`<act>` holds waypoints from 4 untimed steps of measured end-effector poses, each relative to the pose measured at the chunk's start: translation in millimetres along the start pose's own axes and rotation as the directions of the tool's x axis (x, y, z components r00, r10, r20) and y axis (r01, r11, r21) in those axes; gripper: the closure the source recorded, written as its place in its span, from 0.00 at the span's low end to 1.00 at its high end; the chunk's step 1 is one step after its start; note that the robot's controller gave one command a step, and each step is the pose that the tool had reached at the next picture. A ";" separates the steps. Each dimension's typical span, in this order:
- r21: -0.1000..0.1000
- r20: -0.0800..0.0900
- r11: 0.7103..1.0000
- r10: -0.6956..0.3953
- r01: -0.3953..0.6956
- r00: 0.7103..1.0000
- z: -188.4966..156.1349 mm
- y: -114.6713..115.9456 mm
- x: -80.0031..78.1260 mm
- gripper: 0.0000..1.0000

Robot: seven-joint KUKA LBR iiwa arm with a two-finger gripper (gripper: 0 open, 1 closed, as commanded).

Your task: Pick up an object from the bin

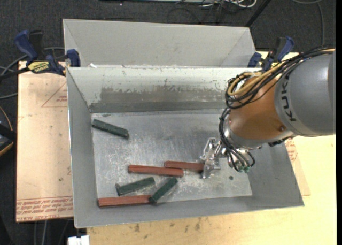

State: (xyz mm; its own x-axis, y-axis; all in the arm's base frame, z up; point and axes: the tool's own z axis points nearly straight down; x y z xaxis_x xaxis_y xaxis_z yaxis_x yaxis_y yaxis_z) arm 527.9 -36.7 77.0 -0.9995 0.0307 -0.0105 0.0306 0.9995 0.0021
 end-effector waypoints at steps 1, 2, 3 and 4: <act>0.001 -0.008 1.000 -0.028 0.028 1.000 -114.0 8.0 2.5 1.00; 0.001 -0.008 1.000 -0.028 0.028 1.000 -114.0 8.0 2.5 1.00; 0.001 -0.009 0.988 -0.157 0.157 0.988 -111.1 13.3 11.8 1.00; 0.000 -0.007 0.952 -0.306 0.306 0.952 -237.9 -55.3 -27.1 1.00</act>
Offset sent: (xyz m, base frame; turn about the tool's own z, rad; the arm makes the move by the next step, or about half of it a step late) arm 0.0000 0.0000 0.0000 0.0000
